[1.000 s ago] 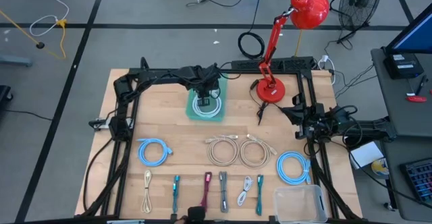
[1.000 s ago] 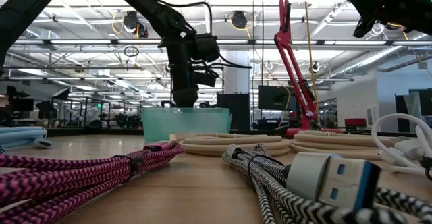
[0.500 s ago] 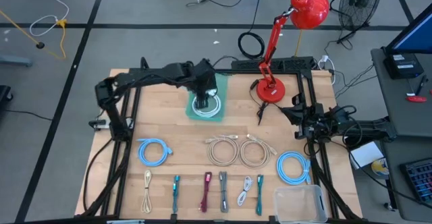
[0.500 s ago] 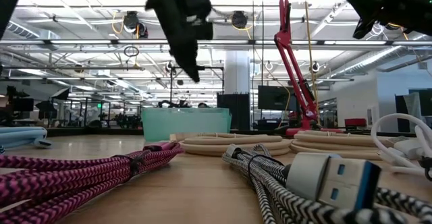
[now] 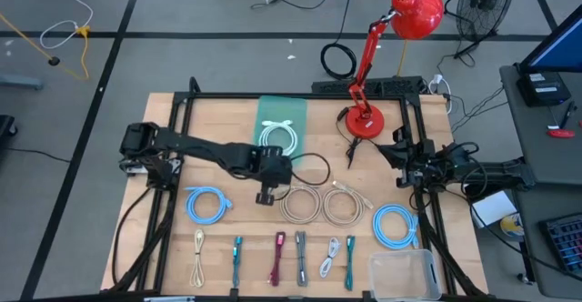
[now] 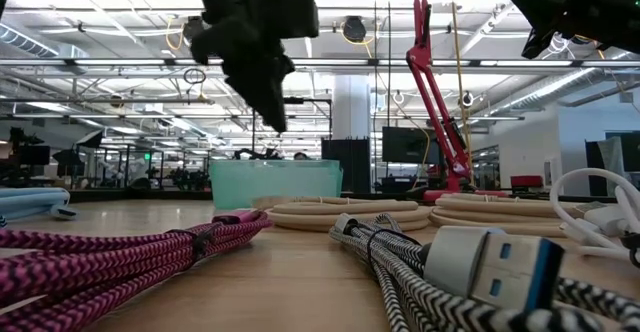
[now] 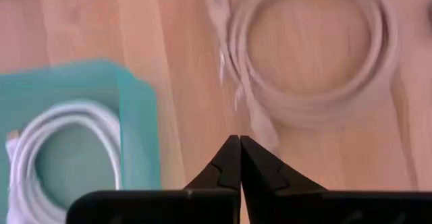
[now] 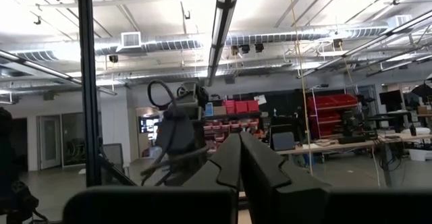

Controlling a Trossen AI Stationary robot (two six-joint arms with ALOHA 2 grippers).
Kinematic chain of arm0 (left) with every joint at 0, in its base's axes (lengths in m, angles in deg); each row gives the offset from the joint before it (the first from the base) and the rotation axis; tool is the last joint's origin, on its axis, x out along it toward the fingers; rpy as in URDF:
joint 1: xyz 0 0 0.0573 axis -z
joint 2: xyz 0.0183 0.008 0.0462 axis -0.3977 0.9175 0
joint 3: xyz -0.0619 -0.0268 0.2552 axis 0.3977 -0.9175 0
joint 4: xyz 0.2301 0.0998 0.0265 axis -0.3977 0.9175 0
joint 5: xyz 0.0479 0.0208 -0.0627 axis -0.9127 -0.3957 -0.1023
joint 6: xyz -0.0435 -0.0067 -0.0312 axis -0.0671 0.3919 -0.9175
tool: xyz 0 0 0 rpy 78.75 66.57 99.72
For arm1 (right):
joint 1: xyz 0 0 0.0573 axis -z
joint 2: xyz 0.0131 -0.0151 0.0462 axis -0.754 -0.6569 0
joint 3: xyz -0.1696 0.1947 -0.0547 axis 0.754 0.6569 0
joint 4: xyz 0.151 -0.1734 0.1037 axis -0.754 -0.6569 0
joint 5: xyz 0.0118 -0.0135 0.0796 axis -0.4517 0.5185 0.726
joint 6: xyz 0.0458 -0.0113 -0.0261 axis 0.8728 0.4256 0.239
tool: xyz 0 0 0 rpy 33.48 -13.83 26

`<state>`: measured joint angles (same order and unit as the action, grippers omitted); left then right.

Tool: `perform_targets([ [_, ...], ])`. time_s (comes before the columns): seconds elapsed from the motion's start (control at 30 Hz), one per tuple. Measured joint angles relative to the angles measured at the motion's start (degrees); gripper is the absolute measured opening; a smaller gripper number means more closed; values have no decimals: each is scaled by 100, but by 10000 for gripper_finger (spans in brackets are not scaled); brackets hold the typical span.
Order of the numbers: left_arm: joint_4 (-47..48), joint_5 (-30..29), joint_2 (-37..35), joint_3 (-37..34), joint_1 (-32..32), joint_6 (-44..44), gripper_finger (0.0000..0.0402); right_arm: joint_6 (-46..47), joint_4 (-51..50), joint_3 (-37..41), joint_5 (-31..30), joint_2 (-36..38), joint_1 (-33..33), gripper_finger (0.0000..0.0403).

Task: Pick & Place USB Port
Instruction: Adjust the green bin on the table

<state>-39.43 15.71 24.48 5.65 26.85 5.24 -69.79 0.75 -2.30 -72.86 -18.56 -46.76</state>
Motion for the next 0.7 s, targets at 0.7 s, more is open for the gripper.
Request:
perform_targets([
  [0.7,-1473,748,545,-640,-998,237,0,-150,78,0,-298,-6,0,4],
])
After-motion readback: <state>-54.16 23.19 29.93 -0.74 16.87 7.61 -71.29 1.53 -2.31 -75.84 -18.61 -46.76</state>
